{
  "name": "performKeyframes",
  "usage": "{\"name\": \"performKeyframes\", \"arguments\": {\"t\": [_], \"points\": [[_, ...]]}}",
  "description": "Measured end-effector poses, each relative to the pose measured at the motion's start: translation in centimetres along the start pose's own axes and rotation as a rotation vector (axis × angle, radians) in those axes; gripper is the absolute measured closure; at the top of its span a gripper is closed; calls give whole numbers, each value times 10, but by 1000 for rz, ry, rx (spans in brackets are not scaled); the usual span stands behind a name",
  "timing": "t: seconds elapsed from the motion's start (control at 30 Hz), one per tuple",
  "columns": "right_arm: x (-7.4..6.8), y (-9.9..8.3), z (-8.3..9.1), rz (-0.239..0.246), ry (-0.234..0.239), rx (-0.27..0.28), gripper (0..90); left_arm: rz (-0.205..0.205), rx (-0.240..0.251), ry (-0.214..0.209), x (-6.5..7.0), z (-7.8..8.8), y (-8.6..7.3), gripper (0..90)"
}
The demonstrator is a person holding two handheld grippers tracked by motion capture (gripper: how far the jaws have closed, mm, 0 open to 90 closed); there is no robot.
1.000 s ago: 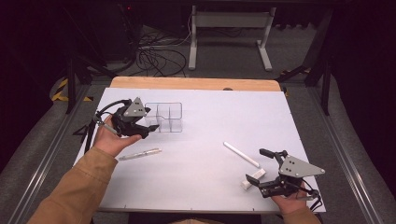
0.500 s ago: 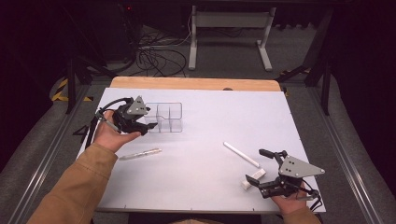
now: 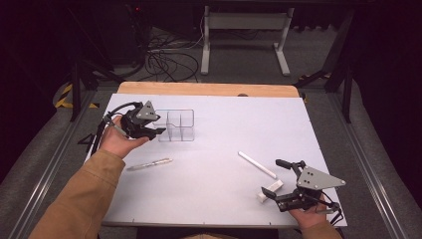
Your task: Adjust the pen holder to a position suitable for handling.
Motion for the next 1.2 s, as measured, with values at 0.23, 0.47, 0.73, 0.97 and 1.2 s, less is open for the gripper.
{"name": "performKeyframes", "arguments": {"t": [0.23,0.47,0.73,0.97,1.2], "points": [[-1,0,-1,1,9,-3,67,-47,-31,31,-2,-7,0,558],[-1,0,-3,2,12,-5,66,-51,-66,26,-2,-17,1,617],[-1,-1,-3,3,15,-8,64,-62,-82,14,-2,-26,3,664],[-1,-1,-5,3,22,-15,62,-109,-114,14,-3,-25,6,710],[-2,-1,-5,1,27,-14,61,-156,-142,6,-4,-23,9,733]]}}
Point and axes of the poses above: each handheld gripper's, and its own axes: z roughly backward along the jaws, y roughly out of its top, x roughly to its right, the point moved 3 cm from there along -z, roughly forward along the jaws, and after that the axes turned 13 degrees about -x, right-handed, at the moved point
